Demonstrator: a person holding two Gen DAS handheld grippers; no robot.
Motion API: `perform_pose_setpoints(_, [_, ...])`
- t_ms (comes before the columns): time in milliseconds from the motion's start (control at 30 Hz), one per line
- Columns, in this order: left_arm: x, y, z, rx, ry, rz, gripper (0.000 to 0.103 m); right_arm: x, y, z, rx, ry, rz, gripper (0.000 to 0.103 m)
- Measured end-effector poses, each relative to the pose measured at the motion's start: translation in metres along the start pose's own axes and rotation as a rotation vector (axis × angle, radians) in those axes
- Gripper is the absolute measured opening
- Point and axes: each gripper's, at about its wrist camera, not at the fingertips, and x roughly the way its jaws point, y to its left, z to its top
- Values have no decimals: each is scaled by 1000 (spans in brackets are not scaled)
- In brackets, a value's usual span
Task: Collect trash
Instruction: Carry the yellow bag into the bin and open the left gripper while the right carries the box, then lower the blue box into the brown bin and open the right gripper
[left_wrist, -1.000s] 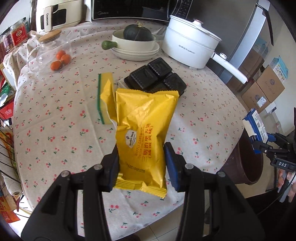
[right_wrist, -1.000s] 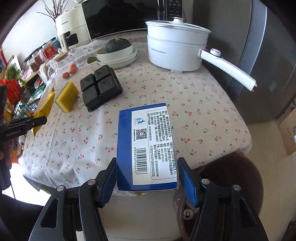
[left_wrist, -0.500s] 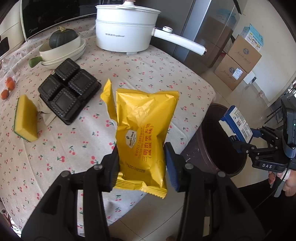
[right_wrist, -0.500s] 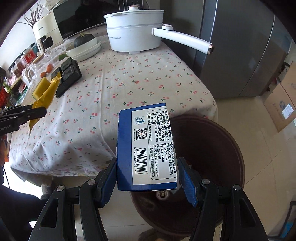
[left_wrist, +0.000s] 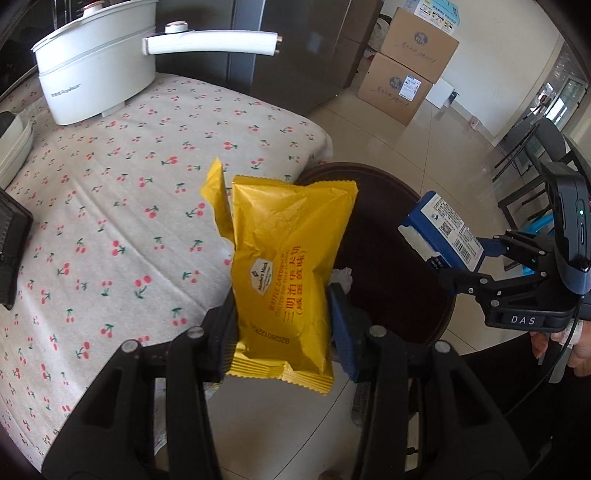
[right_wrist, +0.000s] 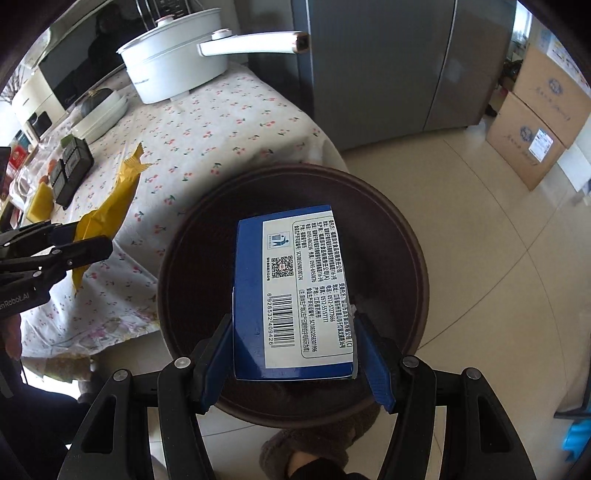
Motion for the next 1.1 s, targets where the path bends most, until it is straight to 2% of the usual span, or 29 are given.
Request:
perform_pose_setpoints(167, [26, -24, 7, 40, 29, -30, 47, 2, -20, -12, 32, 18, -14, 64])
perform_pose_setpoints(367, [42, -36, 7, 83, 41, -22, 50, -1, -36, -22, 49, 20, -16, 64])
perform_pose_setpoints(533, [35, -28, 7, 52, 32, -7, 75, 0, -39, -23, 61, 26, -13, 64])
perform_pose_setpoints(600, [28, -23, 7, 41, 25, -6, 77, 0, -38, -23, 60, 23, -11, 64])
perform_pose_setpoints(700, [18, -16, 5, 29, 13, 14, 86, -1, -34, -20, 58, 19, -6, 65])
perform_pose_setpoints(1100, [-19, 22, -11, -21, -18, 119, 94, 6, -7, -2, 21, 23, -11, 65])
